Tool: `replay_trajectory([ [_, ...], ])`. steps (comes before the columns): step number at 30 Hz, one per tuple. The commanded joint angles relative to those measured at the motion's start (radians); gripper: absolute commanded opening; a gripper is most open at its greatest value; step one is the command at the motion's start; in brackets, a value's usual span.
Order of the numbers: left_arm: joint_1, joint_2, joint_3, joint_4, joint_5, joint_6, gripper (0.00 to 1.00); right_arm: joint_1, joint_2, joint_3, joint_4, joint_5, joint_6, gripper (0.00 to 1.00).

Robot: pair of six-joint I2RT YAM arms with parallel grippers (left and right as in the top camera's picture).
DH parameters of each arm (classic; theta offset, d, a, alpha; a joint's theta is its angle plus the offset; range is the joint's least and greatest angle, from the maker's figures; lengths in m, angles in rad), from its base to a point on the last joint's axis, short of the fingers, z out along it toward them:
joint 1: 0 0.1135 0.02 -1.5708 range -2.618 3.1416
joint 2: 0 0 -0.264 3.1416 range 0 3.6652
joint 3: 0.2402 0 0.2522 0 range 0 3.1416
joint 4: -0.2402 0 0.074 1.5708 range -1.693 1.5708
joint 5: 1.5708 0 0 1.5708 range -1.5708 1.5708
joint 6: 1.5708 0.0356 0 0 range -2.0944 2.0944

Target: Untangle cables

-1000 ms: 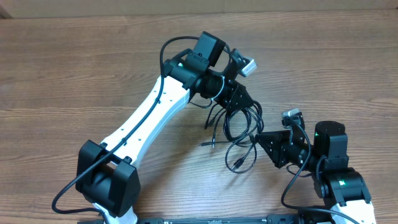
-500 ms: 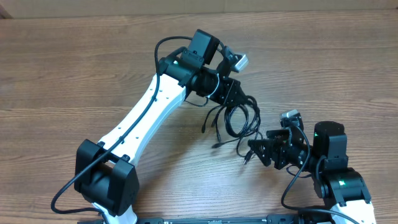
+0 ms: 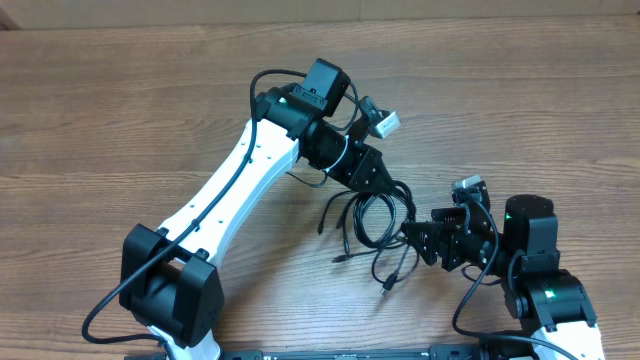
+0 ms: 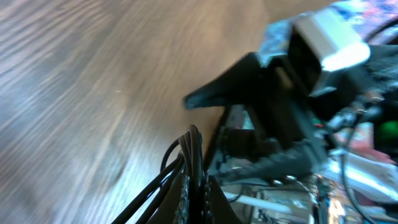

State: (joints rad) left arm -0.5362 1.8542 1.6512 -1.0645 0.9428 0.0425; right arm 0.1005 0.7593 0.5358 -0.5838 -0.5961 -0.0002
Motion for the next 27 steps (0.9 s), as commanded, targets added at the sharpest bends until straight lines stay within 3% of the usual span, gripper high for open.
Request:
replay_trajectory([
  [1,-0.001,-0.017,0.014,0.002,0.132,0.041,0.04,0.005,-0.004,0.022,0.007,0.012,-0.01,0.67],
  [5,-0.002,-0.017,0.014,-0.005,0.132,0.04,0.04,0.005,-0.004,0.022,0.014,0.012,-0.01,0.64],
  [11,-0.002,-0.017,0.014,-0.013,0.133,0.04,0.04,0.005,-0.004,0.022,0.022,0.012,-0.01,0.43],
  [21,-0.032,-0.017,0.014,-0.008,0.137,0.04,0.04,0.005,-0.004,0.022,0.026,0.011,-0.009,0.35],
  [27,-0.036,-0.017,0.014,-0.005,0.121,0.04,0.04,0.005,-0.004,0.022,0.026,0.012,-0.009,0.17],
])
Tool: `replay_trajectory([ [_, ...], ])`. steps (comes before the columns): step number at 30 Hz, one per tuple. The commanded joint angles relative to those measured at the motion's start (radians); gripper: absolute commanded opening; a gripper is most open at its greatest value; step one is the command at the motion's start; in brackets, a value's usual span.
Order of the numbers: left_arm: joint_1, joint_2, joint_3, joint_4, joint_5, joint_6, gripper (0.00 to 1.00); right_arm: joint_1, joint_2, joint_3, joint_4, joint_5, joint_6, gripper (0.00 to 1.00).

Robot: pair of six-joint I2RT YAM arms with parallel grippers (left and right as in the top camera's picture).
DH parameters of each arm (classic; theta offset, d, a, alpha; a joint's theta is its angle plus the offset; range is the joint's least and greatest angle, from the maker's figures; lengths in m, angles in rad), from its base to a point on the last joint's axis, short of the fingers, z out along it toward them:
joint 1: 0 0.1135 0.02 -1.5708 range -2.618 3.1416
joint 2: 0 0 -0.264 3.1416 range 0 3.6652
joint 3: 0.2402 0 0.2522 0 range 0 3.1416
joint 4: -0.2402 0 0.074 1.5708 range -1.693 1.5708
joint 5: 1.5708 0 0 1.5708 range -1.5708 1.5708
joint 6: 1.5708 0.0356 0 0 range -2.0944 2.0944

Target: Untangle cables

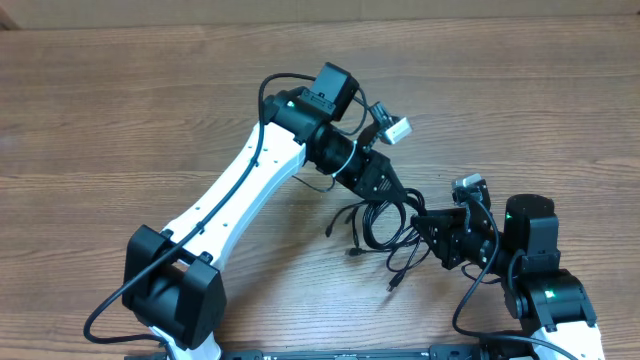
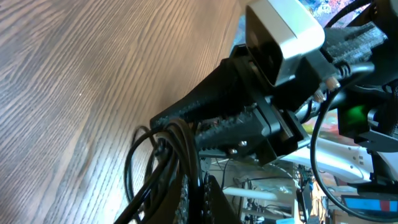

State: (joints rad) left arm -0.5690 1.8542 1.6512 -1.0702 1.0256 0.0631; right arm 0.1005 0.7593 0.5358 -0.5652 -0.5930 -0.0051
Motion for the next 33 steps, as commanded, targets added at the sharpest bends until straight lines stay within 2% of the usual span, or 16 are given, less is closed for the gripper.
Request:
replay_trajectory([
  [1,-0.003,-0.017,0.014,0.001,0.038,0.019,0.04,0.005,-0.004,0.022,0.007,0.008,-0.004,0.14],
  [4,-0.003,-0.017,0.014,0.003,0.035,0.02,0.04,0.005,-0.004,0.022,0.007,0.008,-0.005,0.07],
  [13,0.0,-0.017,0.014,0.013,-0.042,0.01,0.04,0.005,-0.004,0.022,0.006,0.008,-0.004,0.04],
  [18,0.006,-0.017,0.014,0.048,-0.298,-0.227,0.04,0.005,-0.004,0.022,0.006,0.008,-0.003,0.04],
  [22,0.013,-0.017,0.014,0.047,-0.444,-0.356,0.04,0.005,-0.004,0.022,0.007,0.008,0.002,0.04],
  [26,0.015,-0.017,0.014,0.045,-0.52,-0.409,0.04,0.005,-0.004,0.022,0.013,0.008,0.01,0.04],
  [33,0.015,-0.017,0.014,0.002,-0.589,-0.419,0.04,0.005,-0.004,0.022,0.06,0.008,0.118,0.04],
])
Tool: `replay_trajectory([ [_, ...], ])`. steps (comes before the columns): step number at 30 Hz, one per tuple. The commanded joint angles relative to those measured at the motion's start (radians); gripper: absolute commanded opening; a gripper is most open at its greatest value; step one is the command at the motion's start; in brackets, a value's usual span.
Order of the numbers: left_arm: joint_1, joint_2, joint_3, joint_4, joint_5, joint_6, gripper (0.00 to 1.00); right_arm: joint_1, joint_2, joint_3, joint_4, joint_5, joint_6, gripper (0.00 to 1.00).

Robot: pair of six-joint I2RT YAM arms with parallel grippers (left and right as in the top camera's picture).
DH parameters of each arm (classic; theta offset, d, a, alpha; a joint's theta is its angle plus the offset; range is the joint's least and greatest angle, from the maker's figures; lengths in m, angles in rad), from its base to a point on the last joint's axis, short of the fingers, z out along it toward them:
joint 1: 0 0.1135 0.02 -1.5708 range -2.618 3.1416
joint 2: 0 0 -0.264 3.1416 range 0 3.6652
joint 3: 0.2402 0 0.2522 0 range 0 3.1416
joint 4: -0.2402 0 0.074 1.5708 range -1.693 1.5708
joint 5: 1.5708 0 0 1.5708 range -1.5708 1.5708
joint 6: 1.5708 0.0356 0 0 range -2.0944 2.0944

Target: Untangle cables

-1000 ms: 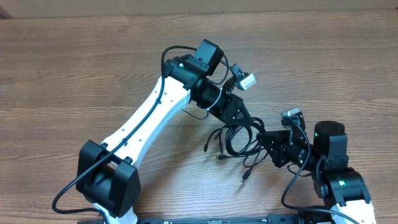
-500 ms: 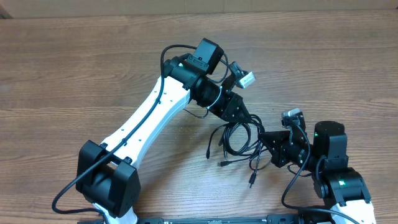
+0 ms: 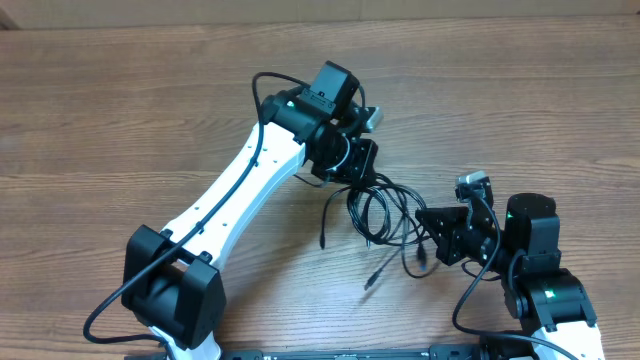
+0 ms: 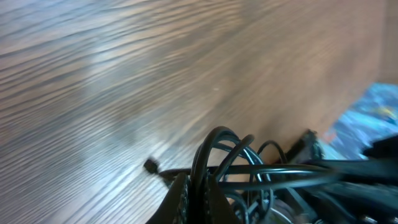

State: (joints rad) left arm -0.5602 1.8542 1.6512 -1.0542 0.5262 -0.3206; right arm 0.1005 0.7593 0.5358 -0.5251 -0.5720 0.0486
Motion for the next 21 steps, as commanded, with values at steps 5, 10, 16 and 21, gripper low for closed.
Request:
replay_trajectory([
  [5,0.006,-0.017,0.014,-0.056,-0.119,-0.031,0.04,0.005,-0.004,0.022,0.029,0.064,0.185,0.04],
  [10,0.006,-0.017,0.014,-0.068,-0.119,-0.031,0.04,0.005,-0.004,0.022,-0.015,0.198,0.286,0.04],
  [16,0.006,-0.017,0.014,-0.064,-0.118,-0.023,0.04,0.005,-0.004,0.022,-0.054,0.284,0.311,0.47],
  [21,0.006,-0.017,0.014,-0.063,-0.118,-0.015,0.04,0.005,-0.004,0.022,-0.053,0.284,0.311,0.69],
])
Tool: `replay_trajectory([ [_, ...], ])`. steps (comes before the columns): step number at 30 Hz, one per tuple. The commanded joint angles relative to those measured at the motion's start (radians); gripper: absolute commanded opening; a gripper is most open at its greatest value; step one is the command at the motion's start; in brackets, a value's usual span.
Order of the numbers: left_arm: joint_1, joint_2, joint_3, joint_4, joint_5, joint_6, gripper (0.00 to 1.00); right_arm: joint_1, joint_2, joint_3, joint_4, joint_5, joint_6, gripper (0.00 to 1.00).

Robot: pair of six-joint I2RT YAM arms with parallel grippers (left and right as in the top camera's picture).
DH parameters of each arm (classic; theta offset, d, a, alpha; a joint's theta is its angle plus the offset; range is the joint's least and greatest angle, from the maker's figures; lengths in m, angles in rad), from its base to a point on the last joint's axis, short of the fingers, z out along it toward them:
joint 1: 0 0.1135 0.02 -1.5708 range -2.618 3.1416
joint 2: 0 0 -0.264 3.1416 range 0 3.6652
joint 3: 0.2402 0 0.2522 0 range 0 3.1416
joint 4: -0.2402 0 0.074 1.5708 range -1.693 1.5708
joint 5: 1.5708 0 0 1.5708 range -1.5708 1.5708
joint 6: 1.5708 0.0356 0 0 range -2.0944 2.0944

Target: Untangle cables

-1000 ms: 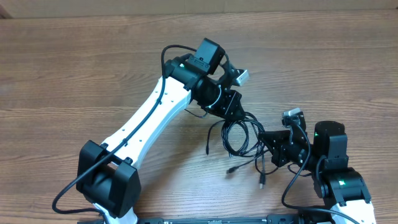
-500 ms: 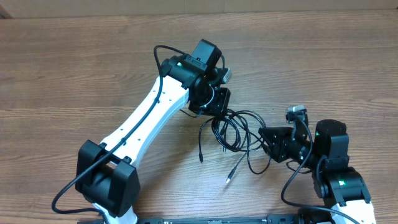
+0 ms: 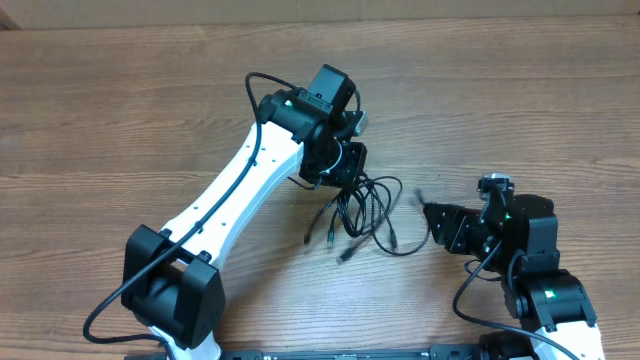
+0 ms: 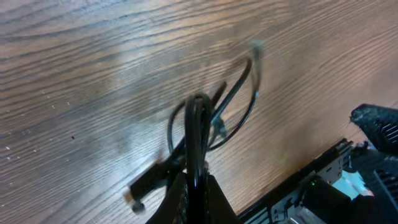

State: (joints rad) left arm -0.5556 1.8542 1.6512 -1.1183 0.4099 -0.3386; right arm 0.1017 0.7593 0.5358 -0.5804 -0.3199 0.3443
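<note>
A tangle of thin black cables [image 3: 368, 208] lies in loops on the wooden table, with loose plug ends [image 3: 344, 256] trailing toward the front. My left gripper [image 3: 346, 182] is shut on the top of the bundle. The left wrist view has the cables [image 4: 199, 121] running up from between its fingers [image 4: 180, 196]. My right gripper [image 3: 437, 228] points left, a short way right of the loops, jaws apart and nothing between them. One of its dark fingers [image 4: 376, 121] shows at that view's right edge.
The bare wooden table [image 3: 120, 110] stretches left and back. My white left arm [image 3: 230, 200] slants across the middle. The right arm's base [image 3: 540, 280] sits at the front right, with its own wiring hanging beside it.
The left gripper has moved left and nearer with the bundle. The right gripper has let go of the cables and now sits further right, apart from them. The loops hang looser.
First both grippers met at the tangle, the left holding its top and the right at its right side. Then the two stood closer together. By the last moment the left had drawn back and stretched the loops. Now only the left holds them.
</note>
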Motion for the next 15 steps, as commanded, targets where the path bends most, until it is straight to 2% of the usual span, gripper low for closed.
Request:
replay_trajectory([
  [1,0.002,-0.017,0.014,0.001,-0.002,0.003,0.04,0.003,-0.004,0.022,0.003,0.032,0.015,0.71],
  [4,0.001,-0.017,0.014,0.004,0.027,0.049,0.04,0.003,-0.004,0.022,0.003,0.03,0.004,0.72],
  [7,-0.001,-0.017,0.014,0.011,0.138,0.161,0.04,0.004,-0.004,0.022,-0.001,0.019,-0.075,0.73],
  [8,-0.001,-0.017,0.014,0.011,0.218,0.246,0.04,0.004,-0.004,0.022,-0.002,-0.014,-0.145,0.73],
  [10,-0.001,-0.017,0.014,0.003,0.301,0.344,0.04,0.004,-0.004,0.022,-0.002,-0.082,-0.23,0.73],
  [12,-0.001,-0.017,0.014,-0.009,0.351,0.415,0.04,0.004,-0.004,0.022,-0.002,-0.162,-0.311,0.72],
  [15,-0.001,-0.017,0.014,-0.024,0.373,0.459,0.04,0.004,-0.004,0.022,-0.002,-0.272,-0.415,0.71],
])
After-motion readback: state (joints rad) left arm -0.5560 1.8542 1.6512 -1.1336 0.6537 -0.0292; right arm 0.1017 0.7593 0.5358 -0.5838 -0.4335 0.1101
